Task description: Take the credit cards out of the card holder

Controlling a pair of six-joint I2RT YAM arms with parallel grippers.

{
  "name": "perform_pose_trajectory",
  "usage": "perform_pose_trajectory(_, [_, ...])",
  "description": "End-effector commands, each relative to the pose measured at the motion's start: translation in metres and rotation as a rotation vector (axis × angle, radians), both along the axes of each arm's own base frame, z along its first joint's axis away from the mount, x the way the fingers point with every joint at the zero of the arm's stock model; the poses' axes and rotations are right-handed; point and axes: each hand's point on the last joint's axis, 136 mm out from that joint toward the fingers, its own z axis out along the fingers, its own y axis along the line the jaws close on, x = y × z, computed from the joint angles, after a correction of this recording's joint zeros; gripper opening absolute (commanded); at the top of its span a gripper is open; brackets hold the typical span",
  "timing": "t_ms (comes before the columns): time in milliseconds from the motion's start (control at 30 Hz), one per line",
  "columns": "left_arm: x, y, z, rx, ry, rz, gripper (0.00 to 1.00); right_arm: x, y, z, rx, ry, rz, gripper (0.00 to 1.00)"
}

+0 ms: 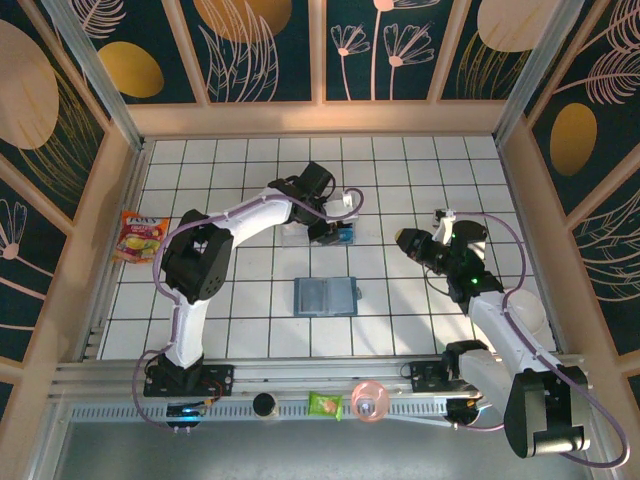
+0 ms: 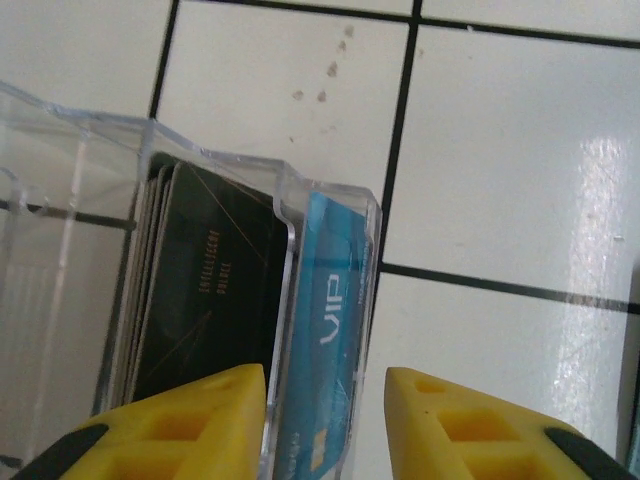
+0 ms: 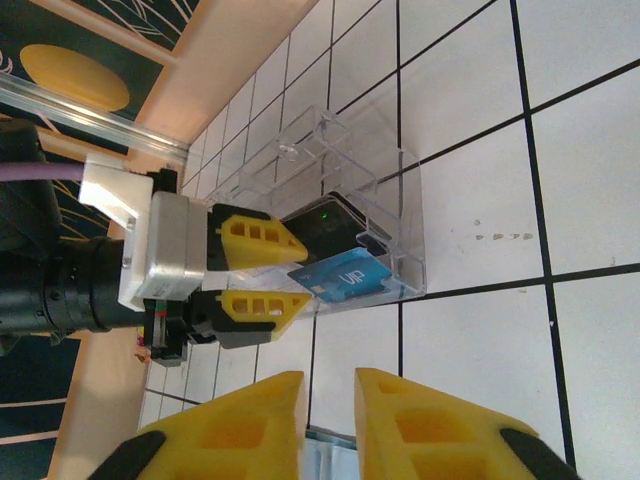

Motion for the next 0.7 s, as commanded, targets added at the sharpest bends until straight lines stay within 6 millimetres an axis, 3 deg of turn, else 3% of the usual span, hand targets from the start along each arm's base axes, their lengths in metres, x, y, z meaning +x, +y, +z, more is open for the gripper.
perform_pose_trajectory(0, [0.015,-0.012,0.043,-0.09,-0.065,0.048,0.38,-0.001,0.001,0.005,0.006,-0.028,0.016,0.25])
perform_pose_trajectory(100, [0.02,-0.019,0.091,-0.205,-0.116,0.082,0.39,-0.004,0.008,0.002,-0.026,-0.024,0.037,0.34])
perform_pose_trajectory(200, [0.024,-0.014,0.157,-0.402,-0.186,0.145,0.43,-0.009,0.029,-0.001,-0.105,-0.033,0.082,0.42])
perform_pose_trajectory(267, [0.024,-0.001,0.198,-0.562,-0.225,0.214,0.49,-0.014,0.046,-0.004,-0.152,-0.033,0.131,0.45])
perform_pose_trajectory(333, [0.016,0.021,0.251,-0.779,-0.287,0.312,0.59,-0.019,0.066,-0.01,-0.203,-0.022,0.193,0.46])
perform_pose_trajectory(433, [-0.007,0.054,0.292,-1.051,-0.315,0.445,0.75,-0.029,0.097,-0.013,-0.273,-0.036,0.29,0.48])
perform_pose_trajectory(467, [-0.014,0.067,0.297,-1.129,-0.305,0.499,0.82,-0.033,0.109,-0.015,-0.297,-0.039,0.334,0.48])
perform_pose_trajectory(567, [-0.024,0.1,0.286,-1.256,-0.219,0.687,0.98,-0.046,0.141,-0.024,-0.381,-0.042,0.448,0.5])
perform_pose_trajectory(667, [-0.028,0.126,0.256,-1.259,-0.12,0.882,0.99,-0.062,0.168,-0.045,-0.469,-0.022,0.556,0.51])
